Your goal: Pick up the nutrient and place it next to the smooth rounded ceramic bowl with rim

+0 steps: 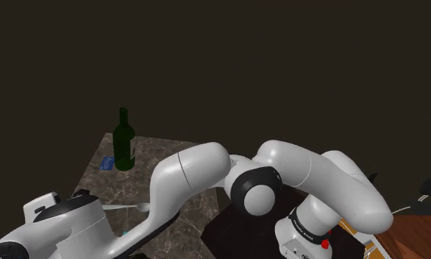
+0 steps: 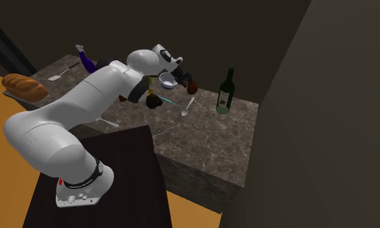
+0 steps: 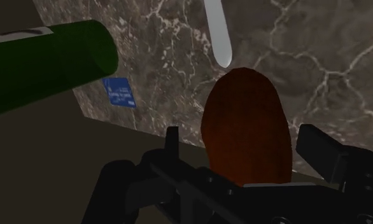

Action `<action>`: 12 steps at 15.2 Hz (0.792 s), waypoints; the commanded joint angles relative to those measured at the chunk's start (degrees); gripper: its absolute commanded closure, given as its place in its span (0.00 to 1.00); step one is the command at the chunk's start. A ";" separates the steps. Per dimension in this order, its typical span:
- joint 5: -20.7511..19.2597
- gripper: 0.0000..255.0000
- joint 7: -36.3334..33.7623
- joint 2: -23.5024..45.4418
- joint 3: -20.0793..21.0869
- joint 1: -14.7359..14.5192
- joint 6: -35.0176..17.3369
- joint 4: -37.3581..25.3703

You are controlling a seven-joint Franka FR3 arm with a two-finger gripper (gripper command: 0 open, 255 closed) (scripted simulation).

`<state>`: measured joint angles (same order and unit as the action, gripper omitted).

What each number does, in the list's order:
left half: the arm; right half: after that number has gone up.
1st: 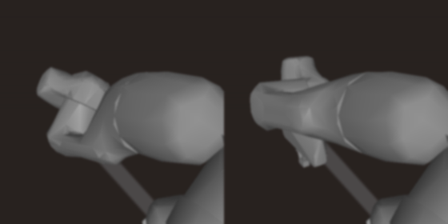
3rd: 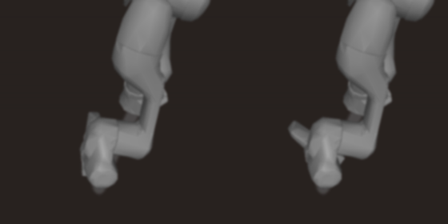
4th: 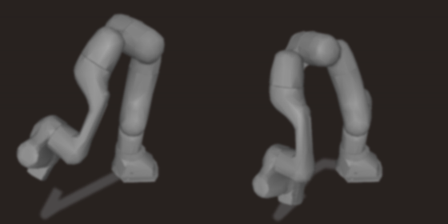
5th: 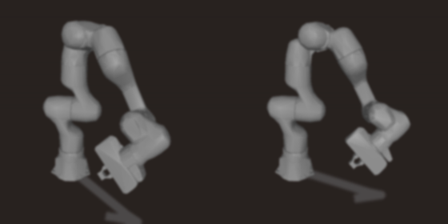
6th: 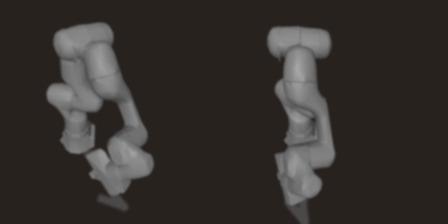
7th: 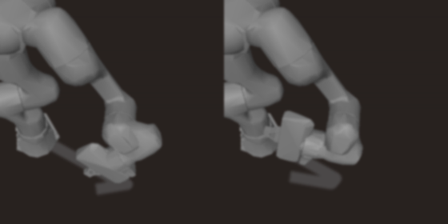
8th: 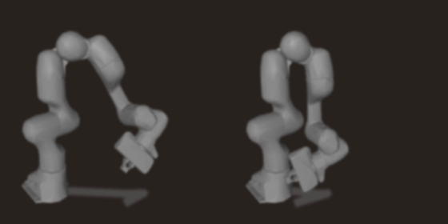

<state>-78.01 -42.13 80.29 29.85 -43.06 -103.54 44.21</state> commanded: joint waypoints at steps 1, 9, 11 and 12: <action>2.19 0.00 1.06 2.78 1.70 -1.20 0.71 -2.82; 1.73 0.00 -0.62 -1.95 4.57 -1.54 4.50 1.66; 1.72 0.00 -0.62 -1.95 4.58 -1.53 4.50 1.65; 1.72 0.00 -0.62 -1.95 4.58 -1.53 4.50 1.65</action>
<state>-76.33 -42.72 78.30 34.39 -44.54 -99.03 45.77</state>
